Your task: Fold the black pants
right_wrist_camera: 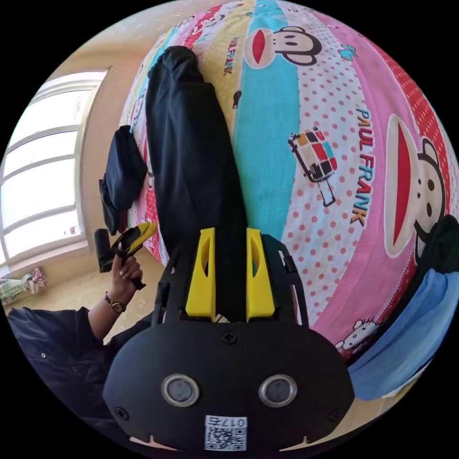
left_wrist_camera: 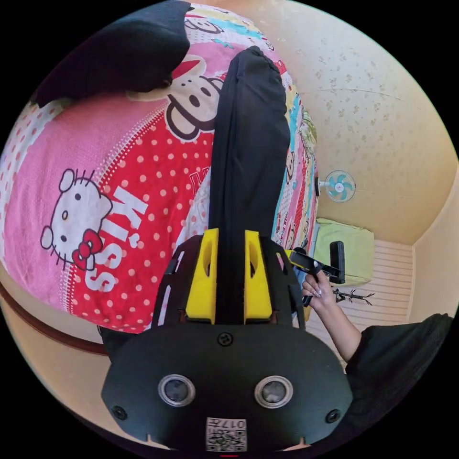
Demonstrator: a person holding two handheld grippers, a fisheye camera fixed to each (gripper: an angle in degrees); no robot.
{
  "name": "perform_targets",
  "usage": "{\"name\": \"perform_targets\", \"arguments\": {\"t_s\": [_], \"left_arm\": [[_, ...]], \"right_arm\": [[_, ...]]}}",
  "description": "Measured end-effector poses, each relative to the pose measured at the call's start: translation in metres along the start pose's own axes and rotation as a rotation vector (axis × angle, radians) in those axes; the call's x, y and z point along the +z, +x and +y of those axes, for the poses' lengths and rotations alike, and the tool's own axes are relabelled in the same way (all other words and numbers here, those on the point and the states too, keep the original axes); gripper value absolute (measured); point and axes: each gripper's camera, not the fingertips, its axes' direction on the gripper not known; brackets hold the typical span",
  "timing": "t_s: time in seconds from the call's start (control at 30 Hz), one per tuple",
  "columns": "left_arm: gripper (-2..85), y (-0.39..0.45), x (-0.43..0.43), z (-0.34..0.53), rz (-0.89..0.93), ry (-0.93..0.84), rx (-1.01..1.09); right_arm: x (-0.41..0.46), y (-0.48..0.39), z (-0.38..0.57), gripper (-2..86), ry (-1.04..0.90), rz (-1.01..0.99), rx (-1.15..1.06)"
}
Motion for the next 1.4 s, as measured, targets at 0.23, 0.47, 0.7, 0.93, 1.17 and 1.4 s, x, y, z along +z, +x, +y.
{"name": "perform_targets", "arguments": {"t_s": [0.23,0.47,0.7,0.93,1.17,1.4], "left_arm": [[15.8,-0.024,0.027,-0.024,0.179,-0.195,0.052],[12.3,-0.017,0.042,0.008,0.181,-0.306,0.074],[11.4,-0.020,0.046,0.003,0.260,-0.311,0.016],[8.3,-0.013,0.062,0.008,0.220,-0.386,0.053],[6.0,-0.006,0.038,0.050,0.357,-0.405,0.023],[4.3,0.104,-0.058,0.096,0.550,-0.341,0.353]], "right_arm": [[0.015,0.071,-0.029,14.8,-0.055,-0.242,-0.033],[0.029,0.108,0.030,13.6,-0.034,-0.453,-0.020],[0.035,0.121,0.034,13.1,-0.137,-0.506,-0.046],[0.049,0.135,0.029,11.0,-0.318,-0.602,-0.073],[0.035,0.122,0.088,3.7,-0.206,-0.811,-0.149],[-0.070,0.055,0.173,0.8,0.049,-0.901,-0.414]]}}
